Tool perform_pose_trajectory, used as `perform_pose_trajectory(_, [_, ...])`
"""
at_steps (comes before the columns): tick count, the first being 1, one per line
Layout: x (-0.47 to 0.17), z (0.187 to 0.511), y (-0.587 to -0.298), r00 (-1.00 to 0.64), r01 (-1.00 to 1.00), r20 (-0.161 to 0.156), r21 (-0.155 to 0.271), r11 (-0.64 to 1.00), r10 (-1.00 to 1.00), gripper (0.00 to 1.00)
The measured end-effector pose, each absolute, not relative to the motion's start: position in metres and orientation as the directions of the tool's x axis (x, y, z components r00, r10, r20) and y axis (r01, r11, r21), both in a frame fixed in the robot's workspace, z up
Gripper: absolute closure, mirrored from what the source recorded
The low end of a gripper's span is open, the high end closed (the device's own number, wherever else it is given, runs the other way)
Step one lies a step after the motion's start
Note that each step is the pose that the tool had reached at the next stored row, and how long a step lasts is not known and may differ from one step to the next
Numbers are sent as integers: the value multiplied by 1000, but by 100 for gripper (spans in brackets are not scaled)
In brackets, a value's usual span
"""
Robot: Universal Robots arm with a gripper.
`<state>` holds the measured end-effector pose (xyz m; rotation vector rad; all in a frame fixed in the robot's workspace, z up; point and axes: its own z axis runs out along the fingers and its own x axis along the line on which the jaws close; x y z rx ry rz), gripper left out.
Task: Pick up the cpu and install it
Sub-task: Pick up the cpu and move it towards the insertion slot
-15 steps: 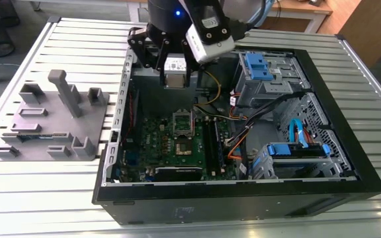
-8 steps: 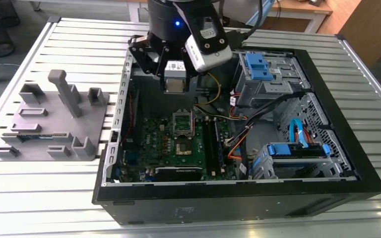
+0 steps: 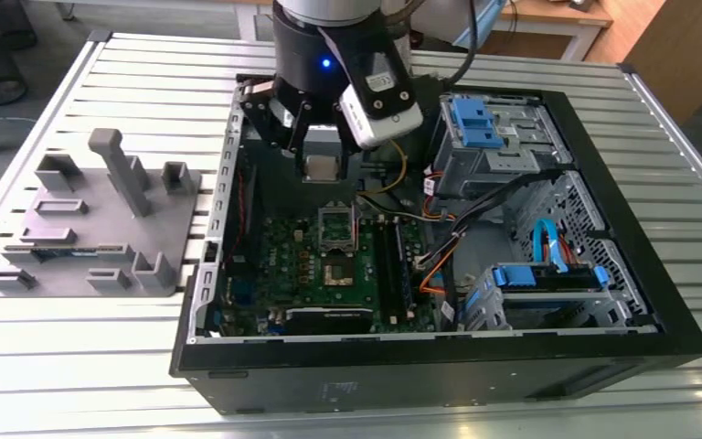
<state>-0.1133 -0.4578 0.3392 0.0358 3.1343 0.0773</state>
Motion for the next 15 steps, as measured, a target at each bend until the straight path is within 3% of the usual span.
perform_pose_trajectory(15, [-113,312,-458,-1000,23,-6,49,999,23,53])
